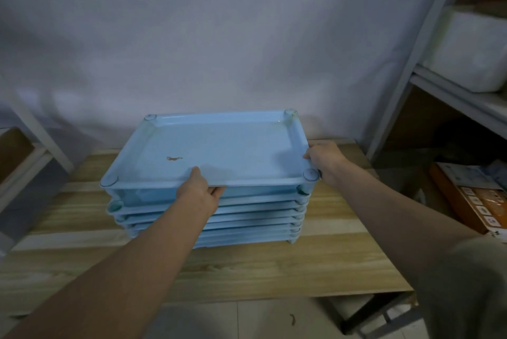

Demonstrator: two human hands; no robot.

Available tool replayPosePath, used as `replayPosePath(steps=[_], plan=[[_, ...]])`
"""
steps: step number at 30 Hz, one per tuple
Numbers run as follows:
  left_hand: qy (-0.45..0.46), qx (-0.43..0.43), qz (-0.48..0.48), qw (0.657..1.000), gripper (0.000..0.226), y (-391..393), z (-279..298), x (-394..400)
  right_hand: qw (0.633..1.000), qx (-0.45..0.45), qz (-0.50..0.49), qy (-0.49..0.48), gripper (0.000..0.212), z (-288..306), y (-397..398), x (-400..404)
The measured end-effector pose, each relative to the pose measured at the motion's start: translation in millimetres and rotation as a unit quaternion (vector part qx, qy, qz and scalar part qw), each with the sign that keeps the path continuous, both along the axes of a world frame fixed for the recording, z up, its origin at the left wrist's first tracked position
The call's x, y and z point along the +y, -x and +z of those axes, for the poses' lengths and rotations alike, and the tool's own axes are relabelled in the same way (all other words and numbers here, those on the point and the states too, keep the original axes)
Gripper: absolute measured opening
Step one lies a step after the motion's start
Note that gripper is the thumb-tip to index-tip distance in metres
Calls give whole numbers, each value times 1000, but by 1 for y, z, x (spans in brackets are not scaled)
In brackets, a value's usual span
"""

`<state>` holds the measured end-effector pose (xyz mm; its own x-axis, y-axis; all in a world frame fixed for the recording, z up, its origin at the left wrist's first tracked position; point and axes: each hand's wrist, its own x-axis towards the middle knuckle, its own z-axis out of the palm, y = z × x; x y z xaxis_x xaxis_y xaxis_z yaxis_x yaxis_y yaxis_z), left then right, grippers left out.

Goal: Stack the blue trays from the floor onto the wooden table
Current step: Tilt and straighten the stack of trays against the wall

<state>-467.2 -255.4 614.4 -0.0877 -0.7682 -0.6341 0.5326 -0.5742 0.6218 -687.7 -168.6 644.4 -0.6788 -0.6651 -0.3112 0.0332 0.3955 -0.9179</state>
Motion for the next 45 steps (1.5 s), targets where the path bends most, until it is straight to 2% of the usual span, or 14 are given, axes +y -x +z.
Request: replayPosePath(steps=[13,35,45], plan=[[-6,-4,8,1000,30,-4,-6,0,999,-34,7,3,24,-4,-4,-1],[3,-13,16,1000,28,-4,-6,0,999,-23,3,37,36,-15,-12,-4],[6,-20,27,999,27,-3,-5,6,998,-35,10,50,34,-17,-9,-1]])
